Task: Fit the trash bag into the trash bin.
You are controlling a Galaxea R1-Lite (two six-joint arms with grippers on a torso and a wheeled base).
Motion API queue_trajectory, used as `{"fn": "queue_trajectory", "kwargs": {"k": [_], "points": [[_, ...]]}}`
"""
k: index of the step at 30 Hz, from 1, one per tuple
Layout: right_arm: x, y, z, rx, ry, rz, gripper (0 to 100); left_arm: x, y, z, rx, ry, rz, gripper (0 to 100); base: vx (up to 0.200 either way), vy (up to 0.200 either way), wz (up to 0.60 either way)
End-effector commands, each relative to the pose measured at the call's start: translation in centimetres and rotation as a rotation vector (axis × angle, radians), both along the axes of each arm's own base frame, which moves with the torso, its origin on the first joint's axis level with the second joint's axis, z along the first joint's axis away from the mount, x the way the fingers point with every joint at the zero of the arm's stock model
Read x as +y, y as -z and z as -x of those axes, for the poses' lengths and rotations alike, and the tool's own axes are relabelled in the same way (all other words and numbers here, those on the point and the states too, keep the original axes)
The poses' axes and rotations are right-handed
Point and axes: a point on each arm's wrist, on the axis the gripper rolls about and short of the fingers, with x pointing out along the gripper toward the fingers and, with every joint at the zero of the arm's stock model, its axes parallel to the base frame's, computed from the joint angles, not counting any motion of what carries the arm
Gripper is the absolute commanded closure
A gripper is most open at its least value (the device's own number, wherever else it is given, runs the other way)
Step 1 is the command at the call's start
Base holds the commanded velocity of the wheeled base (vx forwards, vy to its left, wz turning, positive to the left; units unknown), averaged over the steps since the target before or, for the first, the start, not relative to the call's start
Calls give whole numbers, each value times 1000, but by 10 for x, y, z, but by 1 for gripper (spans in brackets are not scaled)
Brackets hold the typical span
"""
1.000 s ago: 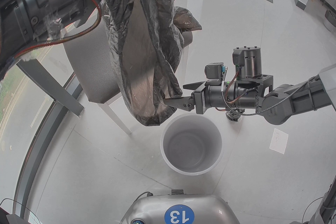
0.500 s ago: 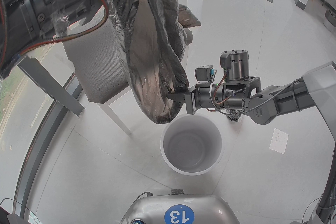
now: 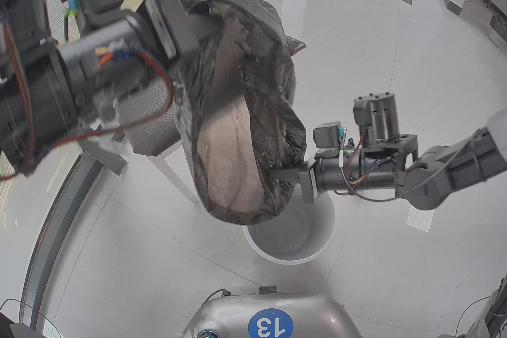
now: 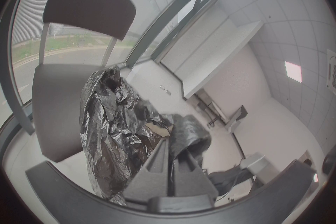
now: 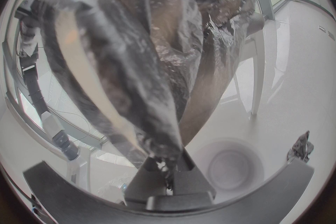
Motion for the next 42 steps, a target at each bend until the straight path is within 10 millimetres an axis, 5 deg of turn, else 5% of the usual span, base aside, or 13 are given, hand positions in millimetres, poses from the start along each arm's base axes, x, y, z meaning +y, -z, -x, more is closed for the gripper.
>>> {"fn": "queue_trajectory", "kwargs": {"k": [1, 8, 14, 26, 31, 42], "points": [[-31, -22, 66, -1, -26, -1, 100, 9, 53, 17, 131, 25, -108, 100, 0, 0, 0], [-55, -15, 135, 121, -63, -20, 100, 11, 80, 29, 205, 60, -160, 100, 0, 0, 0], [-62, -16, 163, 171, -91, -52, 100, -7, 88, 33, 225, 123, -194, 100, 0, 0, 0], [-68, 6, 178, 311, -105, -30, 100, -40, 117, 36, 332, 202, -262, 100, 0, 0, 0], [-68, 17, 182, 405, -161, -28, 100, -40, 131, 37, 364, 200, -303, 100, 0, 0, 0], [-49, 60, 155, 529, -132, 35, 100, -47, 142, 30, 389, 192, -334, 100, 0, 0, 0]]}}
